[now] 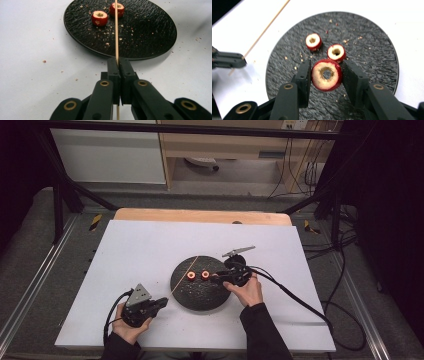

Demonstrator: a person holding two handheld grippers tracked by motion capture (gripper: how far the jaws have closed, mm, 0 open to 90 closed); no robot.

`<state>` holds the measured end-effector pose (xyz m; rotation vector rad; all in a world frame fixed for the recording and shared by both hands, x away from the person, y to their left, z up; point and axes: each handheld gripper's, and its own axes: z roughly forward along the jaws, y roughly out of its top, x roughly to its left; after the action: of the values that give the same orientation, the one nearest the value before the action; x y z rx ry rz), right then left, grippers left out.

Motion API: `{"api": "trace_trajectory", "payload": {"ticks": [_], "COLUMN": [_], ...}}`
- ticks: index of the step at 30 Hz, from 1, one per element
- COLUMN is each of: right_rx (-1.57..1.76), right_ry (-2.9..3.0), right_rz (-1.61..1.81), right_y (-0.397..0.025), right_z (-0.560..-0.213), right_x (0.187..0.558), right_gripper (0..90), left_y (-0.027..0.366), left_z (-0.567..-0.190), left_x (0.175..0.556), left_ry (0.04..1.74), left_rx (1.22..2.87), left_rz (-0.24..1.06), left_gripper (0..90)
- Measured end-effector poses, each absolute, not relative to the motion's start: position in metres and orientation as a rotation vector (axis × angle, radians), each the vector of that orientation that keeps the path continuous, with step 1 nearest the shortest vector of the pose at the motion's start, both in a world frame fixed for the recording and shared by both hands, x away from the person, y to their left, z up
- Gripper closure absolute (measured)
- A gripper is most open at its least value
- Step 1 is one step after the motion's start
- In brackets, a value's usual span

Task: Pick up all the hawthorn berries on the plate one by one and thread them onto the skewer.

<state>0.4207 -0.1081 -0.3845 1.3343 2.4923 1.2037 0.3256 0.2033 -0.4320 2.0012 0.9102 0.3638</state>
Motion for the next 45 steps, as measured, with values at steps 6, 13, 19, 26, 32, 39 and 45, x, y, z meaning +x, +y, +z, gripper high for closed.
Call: {"api": "trace_trajectory", "payload": {"ticks": [6, 13, 19, 26, 32, 39, 45], "right_rx": [1.358, 1.404, 1.42, 1.421, 1.424, 1.429, 1.429], "right_ry": [2.375, 2.211, 2.08, 1.965, 1.875, 1.785, 1.707], "right_rz": [1.38, 1.572, 1.7, 1.795, 1.869, 1.918, 1.97], "right_y": [-0.116, -0.124, -0.128, -0.124, -0.123, -0.123, -0.125], "right_z": [-0.39, -0.399, -0.406, -0.409, -0.408, -0.407, -0.405], "right_x": [0.412, 0.405, 0.402, 0.402, 0.405, 0.411, 0.416], "right_gripper": [61.0, 61.1, 61.1, 61.1, 61.1, 61.2, 61.2], "left_y": [0.203, 0.202, 0.199, 0.197, 0.195, 0.192, 0.189], "left_z": [-0.432, -0.433, -0.433, -0.434, -0.434, -0.434, -0.434], "left_x": [0.325, 0.324, 0.324, 0.324, 0.323, 0.322, 0.321], "left_ry": [0.911, 0.911, 0.913, 0.916, 0.923, 0.93, 0.931], "left_rx": [1.999, 1.996, 1.992, 1.986, 1.972, 1.957, 1.948], "left_rz": [0.364, 0.363, 0.361, 0.357, 0.353, 0.35, 0.347], "left_gripper": [88.5, 88.4, 88.4, 88.4, 88.5, 88.4, 88.4]}}
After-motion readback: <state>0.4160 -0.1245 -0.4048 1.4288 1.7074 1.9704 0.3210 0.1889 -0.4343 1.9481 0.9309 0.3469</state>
